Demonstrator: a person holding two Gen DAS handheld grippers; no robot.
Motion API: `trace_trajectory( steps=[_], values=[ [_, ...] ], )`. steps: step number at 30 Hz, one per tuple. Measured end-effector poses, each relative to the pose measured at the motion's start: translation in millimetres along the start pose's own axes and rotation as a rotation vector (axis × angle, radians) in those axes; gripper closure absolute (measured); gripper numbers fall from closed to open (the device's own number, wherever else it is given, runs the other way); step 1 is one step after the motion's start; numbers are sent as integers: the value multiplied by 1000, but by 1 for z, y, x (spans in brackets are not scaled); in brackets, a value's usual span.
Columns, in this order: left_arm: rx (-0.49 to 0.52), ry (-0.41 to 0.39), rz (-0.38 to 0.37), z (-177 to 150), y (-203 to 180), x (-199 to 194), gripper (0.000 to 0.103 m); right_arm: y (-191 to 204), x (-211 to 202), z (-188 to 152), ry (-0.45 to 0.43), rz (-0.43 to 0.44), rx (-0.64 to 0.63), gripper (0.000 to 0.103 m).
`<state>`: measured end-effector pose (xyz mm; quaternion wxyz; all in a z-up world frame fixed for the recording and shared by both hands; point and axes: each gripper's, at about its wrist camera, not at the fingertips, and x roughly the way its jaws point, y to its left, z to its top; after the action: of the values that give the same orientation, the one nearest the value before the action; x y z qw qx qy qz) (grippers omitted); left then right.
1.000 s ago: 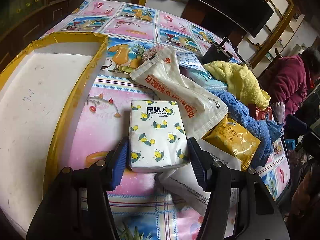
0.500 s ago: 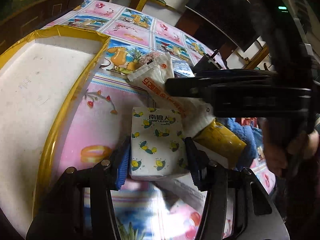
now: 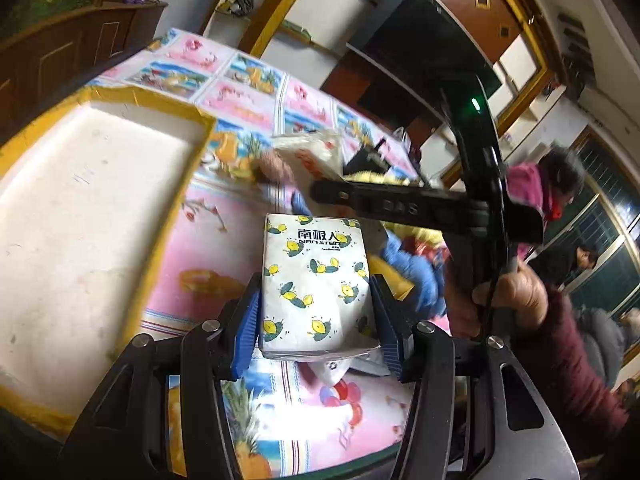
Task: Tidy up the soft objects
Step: 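Carry tissue pack with left tool into white box while right drops packet there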
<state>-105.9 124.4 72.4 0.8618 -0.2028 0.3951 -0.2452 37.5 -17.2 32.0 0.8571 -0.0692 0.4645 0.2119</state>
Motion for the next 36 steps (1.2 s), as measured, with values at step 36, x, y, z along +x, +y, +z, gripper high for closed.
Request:
trace_trajectory(
  steps=[36],
  values=[
    [-187,-84,121,124,149,-16,44,49,28,70,-106,228,249,48]
  ],
)
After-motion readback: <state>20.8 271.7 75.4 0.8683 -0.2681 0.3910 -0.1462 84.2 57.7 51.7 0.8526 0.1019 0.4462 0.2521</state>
